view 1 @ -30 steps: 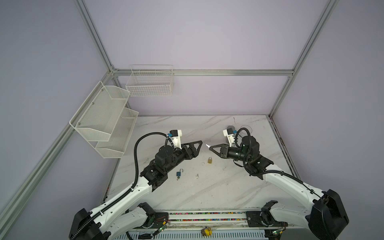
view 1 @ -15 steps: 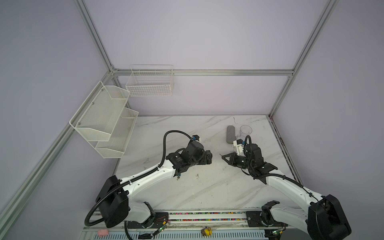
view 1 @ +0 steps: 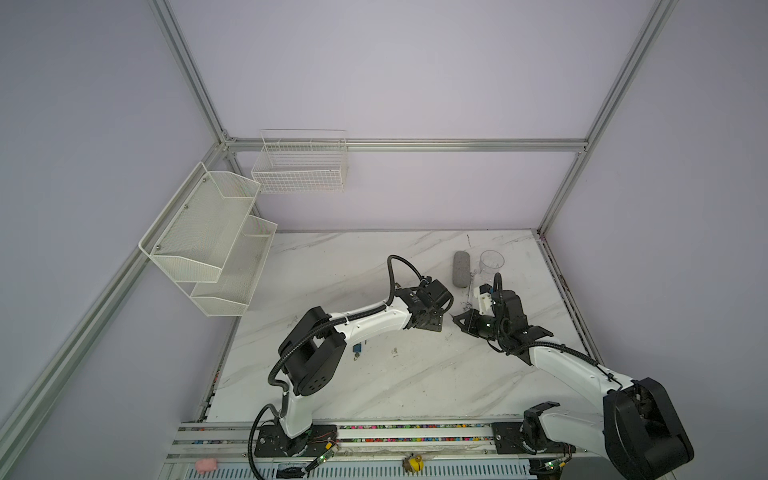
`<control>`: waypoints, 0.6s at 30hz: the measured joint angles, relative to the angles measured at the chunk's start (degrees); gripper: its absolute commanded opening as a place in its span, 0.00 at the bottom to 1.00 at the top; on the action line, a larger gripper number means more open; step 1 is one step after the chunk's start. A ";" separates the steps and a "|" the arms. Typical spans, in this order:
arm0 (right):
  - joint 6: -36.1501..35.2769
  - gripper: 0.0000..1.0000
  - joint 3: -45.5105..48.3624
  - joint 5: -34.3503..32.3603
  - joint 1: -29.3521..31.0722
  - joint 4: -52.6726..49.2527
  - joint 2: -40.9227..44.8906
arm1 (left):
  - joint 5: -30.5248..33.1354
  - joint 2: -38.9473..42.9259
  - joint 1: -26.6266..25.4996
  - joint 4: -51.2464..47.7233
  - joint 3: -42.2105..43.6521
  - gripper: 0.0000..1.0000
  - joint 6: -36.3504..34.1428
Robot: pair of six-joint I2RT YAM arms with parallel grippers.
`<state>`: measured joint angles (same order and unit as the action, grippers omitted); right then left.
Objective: Unlock with the key
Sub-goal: 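Swing the left gripper over the brass padlock while the right gripper holds the key, then lower the left gripper and close it on the brass padlock body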
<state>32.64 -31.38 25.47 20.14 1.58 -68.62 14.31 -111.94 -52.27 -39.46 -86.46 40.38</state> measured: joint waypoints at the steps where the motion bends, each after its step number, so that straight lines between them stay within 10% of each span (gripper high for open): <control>1: -0.04 0.00 0.00 -0.09 0.00 -0.04 0.00 | 0.46 -1.09 0.00 -0.57 -0.90 0.73 -0.13; 18: -2.12 0.00 -1.29 -0.57 -0.02 -1.44 0.20 | 2.21 -10.56 1.27 -4.42 -6.64 0.60 1.05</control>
<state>30.52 -32.67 24.91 20.12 0.14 -68.42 16.51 -122.50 -51.00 -43.88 -93.10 41.43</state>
